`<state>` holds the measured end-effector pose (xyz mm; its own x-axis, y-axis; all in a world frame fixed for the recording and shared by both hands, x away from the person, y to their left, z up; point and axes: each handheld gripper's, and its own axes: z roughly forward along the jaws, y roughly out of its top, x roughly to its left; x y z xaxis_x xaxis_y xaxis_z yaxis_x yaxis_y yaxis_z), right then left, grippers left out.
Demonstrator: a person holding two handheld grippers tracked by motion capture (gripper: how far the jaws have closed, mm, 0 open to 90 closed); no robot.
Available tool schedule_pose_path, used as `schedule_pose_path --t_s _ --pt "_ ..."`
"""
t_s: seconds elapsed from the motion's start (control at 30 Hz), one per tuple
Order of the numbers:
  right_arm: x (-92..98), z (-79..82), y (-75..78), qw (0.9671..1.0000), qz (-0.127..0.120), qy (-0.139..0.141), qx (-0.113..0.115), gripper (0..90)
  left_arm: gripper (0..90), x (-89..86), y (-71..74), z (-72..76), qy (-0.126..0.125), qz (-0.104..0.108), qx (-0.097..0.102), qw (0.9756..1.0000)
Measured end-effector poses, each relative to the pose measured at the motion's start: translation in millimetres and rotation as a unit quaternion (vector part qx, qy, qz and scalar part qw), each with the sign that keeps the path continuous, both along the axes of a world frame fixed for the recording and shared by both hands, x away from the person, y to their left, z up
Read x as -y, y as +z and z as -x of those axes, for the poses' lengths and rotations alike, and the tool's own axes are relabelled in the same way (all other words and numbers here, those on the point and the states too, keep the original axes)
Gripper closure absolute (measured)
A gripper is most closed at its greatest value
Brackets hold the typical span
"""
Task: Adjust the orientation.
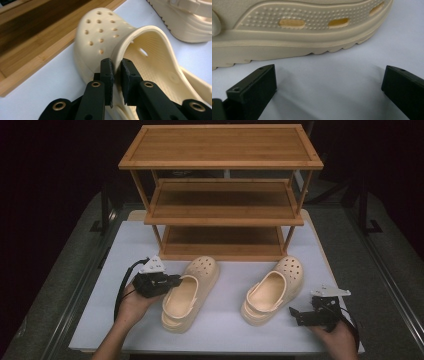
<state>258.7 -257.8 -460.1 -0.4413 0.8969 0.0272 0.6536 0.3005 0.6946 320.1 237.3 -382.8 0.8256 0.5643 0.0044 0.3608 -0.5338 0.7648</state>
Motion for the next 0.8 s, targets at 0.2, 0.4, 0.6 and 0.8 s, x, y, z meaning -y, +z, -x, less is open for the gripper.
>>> schedule_pose_path --t_s 0.2,0.4,0.6,0.8 --pt "0.1 0.0 0.1 1.0 0.001 0.0 0.0 0.0 82.6 -16.6 3.9 -0.1 0.012 -0.013 0.01 0.9998" --pt "0.1 0.0 0.1 1.0 0.001 0.0 -0.001 0.0 83.0 -35.3 8.2 0.9 0.034 -0.031 0.017 0.9988" --pt "0.0 0.2 0.2 1.0 0.0 0.0 -0.001 0.0 82.9 -50.5 6.1 4.8 0.043 -0.032 0.02 0.9983" --pt "-0.1 0.1 0.2 1.0 0.001 0.0 -0.001 0.0 81.5 -55.1 2.4 8.5 0.038 -0.01 0.013 0.9992"
